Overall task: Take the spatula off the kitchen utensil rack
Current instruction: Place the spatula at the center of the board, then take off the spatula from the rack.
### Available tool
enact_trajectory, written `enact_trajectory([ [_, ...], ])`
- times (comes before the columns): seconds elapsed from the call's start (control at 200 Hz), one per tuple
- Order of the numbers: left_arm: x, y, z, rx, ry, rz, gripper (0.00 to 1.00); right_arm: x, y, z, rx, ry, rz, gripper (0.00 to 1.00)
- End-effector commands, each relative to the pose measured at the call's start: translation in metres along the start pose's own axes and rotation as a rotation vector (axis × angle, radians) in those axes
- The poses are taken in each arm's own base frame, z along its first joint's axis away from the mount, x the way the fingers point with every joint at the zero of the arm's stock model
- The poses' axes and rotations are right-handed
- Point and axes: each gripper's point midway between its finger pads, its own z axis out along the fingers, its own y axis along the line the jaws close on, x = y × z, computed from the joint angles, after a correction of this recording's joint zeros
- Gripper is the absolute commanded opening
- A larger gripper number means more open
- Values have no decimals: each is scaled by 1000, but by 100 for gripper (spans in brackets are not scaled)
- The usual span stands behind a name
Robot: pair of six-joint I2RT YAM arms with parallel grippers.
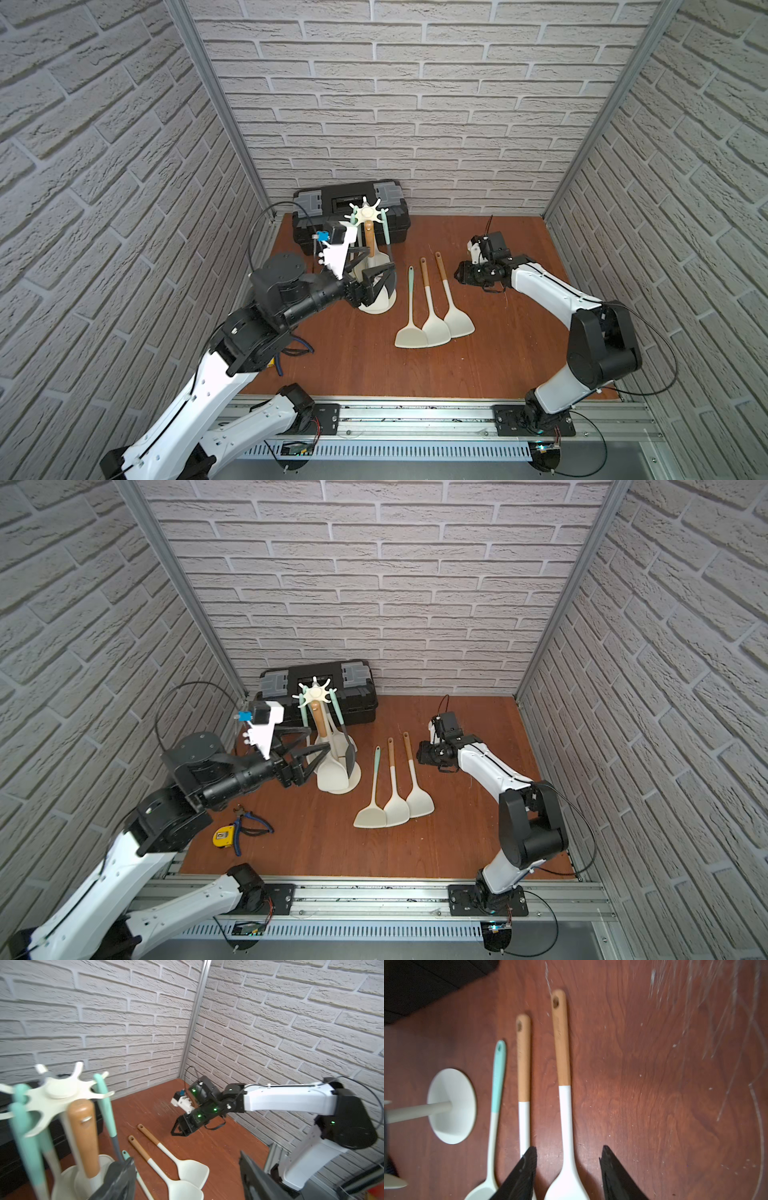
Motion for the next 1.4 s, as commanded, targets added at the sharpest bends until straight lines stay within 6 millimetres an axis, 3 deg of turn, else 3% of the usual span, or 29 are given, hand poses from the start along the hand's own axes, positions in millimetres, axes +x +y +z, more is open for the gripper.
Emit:
enact_trajectory([
  [0.0, 12, 49, -24, -285, 27, 40, 76, -2, 13, -24, -11, -54, -33, 51],
  [0.085, 25, 76, -40, -454, 85, 22, 75, -7, 34, -42, -48, -112, -83, 50],
  [0.215, 46, 100, -50, -591, 184, -12, 76, -19, 87, -72, -137, -233, -196, 50],
  [0.405, 46, 93, -16, -471, 189, -98, 76, -28, 179, -101, -310, -378, -350, 50],
  [0.59, 26, 95, 23, -365, 163, -202, 73, -37, 228, -94, -390, -374, -413, 50],
  [0.8, 20, 105, 34, -357, 148, -197, 72, -42, 259, -89, -433, -385, -455, 50],
  [1.24, 42, 116, 47, -333, 171, -239, 72, -56, 282, -68, -428, -397, -479, 50],
  [1.31, 43, 117, 47, -335, 169, -240, 72, -58, 283, -67, -415, -409, -489, 46],
  [1.395, 43, 117, 46, -336, 171, -237, 72, -57, 285, -68, -407, -417, -510, 33],
])
